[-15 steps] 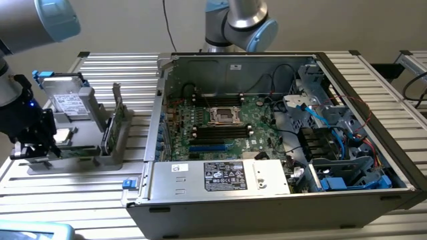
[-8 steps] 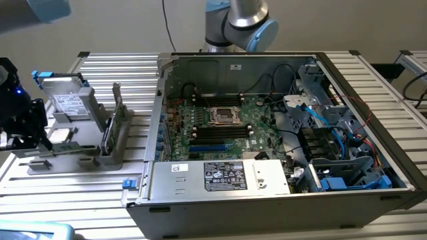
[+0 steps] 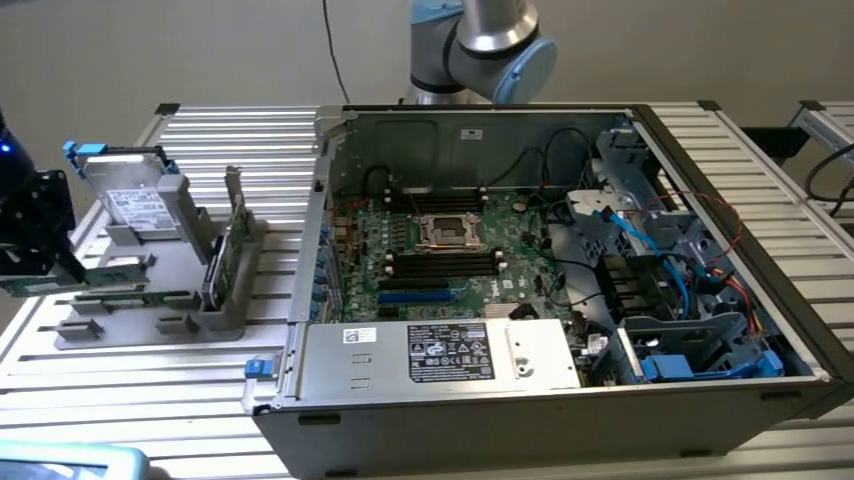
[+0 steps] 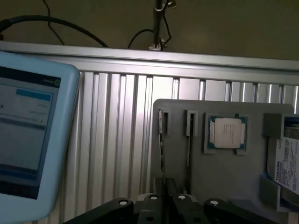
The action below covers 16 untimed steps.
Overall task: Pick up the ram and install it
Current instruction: 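Pick up the ram and move it above insertion slot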
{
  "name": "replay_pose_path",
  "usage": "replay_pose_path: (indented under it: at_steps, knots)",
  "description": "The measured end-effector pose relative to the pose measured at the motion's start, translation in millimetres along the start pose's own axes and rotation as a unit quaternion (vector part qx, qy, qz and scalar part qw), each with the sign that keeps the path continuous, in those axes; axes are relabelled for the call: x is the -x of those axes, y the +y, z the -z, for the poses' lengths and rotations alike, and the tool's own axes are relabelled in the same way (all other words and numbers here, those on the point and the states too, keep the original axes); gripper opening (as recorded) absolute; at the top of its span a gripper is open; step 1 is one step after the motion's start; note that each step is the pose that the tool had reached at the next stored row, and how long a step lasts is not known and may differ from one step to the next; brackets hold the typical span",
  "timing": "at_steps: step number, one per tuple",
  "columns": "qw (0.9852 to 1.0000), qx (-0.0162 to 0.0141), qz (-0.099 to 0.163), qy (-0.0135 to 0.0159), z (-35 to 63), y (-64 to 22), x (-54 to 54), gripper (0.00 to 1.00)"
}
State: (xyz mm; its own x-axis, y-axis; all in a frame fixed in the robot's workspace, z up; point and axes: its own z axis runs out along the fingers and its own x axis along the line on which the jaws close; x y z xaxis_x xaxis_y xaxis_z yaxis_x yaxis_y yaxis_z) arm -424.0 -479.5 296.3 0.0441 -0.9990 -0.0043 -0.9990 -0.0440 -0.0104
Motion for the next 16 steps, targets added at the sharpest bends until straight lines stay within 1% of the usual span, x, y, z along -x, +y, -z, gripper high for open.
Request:
replay_pose_path:
  at_steps: [10, 16]
  knots:
    - [1.0000, 0.0000, -0.007, 0.0001, 45.5, -0.9, 0.1, 0.13]
    - [1.0000, -0.0001, -0.009, 0.0001, 72.8, -3.9, 0.1, 0.13]
